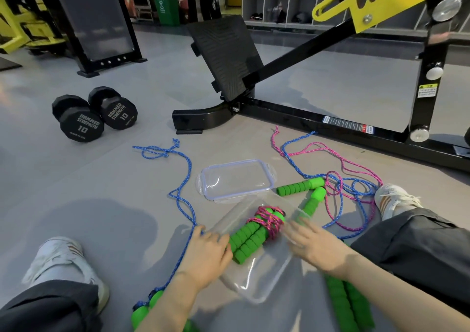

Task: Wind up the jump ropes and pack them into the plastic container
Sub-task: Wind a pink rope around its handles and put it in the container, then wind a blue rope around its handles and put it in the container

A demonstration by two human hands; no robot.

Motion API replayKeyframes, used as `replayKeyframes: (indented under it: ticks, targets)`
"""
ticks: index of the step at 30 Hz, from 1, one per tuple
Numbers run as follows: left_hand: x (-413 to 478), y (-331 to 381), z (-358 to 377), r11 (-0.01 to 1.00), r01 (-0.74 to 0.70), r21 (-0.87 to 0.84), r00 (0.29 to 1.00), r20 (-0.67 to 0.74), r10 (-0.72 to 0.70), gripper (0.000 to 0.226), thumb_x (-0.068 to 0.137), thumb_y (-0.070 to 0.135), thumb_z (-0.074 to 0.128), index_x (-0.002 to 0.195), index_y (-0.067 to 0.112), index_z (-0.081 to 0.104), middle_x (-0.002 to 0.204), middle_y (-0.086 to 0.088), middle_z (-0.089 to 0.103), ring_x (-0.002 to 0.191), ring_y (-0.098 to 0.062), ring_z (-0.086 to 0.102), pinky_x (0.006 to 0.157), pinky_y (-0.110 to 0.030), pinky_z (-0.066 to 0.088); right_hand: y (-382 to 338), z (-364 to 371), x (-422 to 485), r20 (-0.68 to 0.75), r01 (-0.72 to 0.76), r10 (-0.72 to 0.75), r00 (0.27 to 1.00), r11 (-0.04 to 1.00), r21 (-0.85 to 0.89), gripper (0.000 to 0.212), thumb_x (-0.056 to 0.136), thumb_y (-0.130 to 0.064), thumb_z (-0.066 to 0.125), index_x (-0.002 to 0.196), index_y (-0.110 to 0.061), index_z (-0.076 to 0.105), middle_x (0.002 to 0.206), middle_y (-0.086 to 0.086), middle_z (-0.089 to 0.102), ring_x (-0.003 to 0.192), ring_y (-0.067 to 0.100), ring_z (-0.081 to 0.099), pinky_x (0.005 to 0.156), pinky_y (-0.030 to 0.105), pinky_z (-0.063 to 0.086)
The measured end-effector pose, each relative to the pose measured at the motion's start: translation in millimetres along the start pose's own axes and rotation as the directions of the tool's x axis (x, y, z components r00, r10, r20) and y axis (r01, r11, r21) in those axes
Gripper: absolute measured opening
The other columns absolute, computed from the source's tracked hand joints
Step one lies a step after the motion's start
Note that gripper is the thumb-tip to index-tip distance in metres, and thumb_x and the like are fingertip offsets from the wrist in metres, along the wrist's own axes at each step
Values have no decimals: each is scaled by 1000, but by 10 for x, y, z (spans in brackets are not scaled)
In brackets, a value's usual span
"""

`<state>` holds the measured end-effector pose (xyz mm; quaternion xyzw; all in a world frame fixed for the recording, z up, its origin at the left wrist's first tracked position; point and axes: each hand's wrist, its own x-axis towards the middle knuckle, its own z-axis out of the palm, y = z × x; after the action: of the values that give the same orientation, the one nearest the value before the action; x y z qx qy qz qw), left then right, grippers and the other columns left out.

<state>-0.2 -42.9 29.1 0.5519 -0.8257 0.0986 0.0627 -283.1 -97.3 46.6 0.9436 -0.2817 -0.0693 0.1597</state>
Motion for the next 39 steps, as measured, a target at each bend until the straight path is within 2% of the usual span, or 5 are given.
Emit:
replayKeyframes:
  ticks: [6, 14, 21, 32, 39]
  targets:
    - [-47, 0, -98, 993, -94, 72, 989, 121, 85, 80, 30, 8, 78, 107, 20, 61, 88, -3, 70, 72, -20, 67, 86, -38, 45, -227, -90, 45, -38, -377, 388, 921, 912, 164, 49, 60, -24, 69, 108, -17, 61, 111, 16, 66, 94, 35, 66, 91, 45, 40]
    - [52, 41, -246, 900, -327, 288, 895, 401, 196, 58, 91, 7, 54, 146, 10, 35, 160, -10, 8, 147, -30, 4, 114, -54, -4, -501, 103, -144, -15, 119, -118, 993, 987, 111, 51, 91, -64, 28, 92, -31, 68, 88, -5, 66, 96, 17, 59, 105, 37, 27]
    - [12, 216, 25, 897, -397, 194, 905, 248, 347, 29, 57, 30, 87, 75, 26, 65, 68, 6, 59, 78, -15, 64, 117, -49, 10, 10, 81, -385, -53, -95, 95, 994, 995, 2, 28, 77, -38, 56, 91, -21, 73, 119, 6, 65, 110, 27, 61, 105, 45, 28]
    - [-76, 210, 144, 992, 43, 120, 977, 204, -67, 40, 78, 40, 60, 103, 11, 74, 82, -11, 69, 81, -30, 68, 95, -50, 28, -656, 68, -141, -165, 55, -20, 986, 976, 210, 40, 90, -53, 36, 89, -26, 65, 62, -10, 58, 60, 13, 54, 66, 26, 38]
    - [-240, 369, 227, 997, -81, 0, 991, 108, 81, 46, 78, 36, 39, 120, 18, 48, 105, -5, 70, 92, -22, 67, 92, -49, 32, -202, 120, -234, -30, -230, 233, 972, 970, 81, 40, 27, -18, 82, 65, -14, 70, 70, 2, 69, 79, 23, 70, 73, 35, 58]
